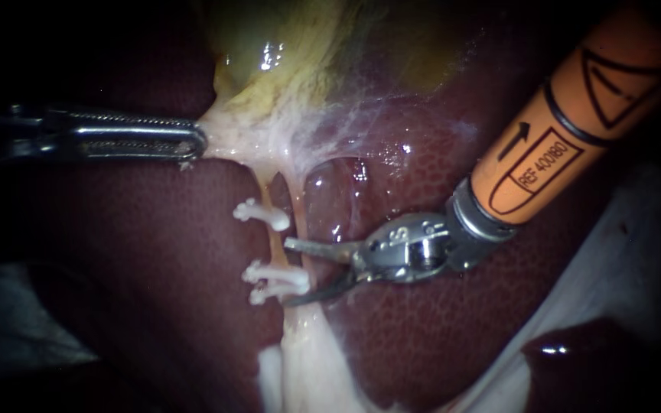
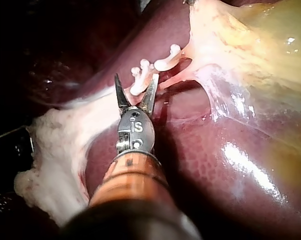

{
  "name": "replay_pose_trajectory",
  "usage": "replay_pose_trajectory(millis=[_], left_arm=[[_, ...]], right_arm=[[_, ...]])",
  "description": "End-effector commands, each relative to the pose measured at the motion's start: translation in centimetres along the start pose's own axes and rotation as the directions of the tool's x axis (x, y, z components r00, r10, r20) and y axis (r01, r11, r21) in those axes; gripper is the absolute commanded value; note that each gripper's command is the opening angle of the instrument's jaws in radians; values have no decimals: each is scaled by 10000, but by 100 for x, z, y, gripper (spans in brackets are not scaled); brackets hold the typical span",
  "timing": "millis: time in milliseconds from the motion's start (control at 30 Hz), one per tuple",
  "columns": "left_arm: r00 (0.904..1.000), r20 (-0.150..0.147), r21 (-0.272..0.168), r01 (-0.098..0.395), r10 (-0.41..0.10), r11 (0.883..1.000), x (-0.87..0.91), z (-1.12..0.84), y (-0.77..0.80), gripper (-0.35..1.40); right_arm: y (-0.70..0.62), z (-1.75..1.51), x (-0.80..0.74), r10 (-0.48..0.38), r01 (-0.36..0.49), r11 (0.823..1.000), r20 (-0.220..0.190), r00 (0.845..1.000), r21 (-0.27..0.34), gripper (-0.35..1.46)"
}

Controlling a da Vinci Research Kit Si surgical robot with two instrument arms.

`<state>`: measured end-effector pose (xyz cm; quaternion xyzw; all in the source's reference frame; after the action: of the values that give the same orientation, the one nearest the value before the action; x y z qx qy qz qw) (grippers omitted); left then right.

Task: Go to the cutting position left tube

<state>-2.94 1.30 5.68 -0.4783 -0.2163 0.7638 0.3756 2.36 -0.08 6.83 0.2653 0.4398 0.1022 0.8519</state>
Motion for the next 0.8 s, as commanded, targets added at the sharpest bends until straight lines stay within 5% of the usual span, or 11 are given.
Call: replay_pose_trajectory(millis=[33, 367, 800], left_arm=[[10000, 1, 4, 1, -1, 10000, 0, 0, 0, -35], [10000, 0, 7, 0, 0, 10000, 0, 0, 0, -35], [10000, -3, 16, -2, 2, 10000, 0, 1, 1, -35]], right_arm=[[2, 0, -3, 43, -42, 10000, -10, 10000, 61, 144], [18, 6, -15, 464, -448, 9962, -193, 9987, 742, 144], [25, 28, 1, 281, -96, 9829, -980, 9948, 1841, 140]])
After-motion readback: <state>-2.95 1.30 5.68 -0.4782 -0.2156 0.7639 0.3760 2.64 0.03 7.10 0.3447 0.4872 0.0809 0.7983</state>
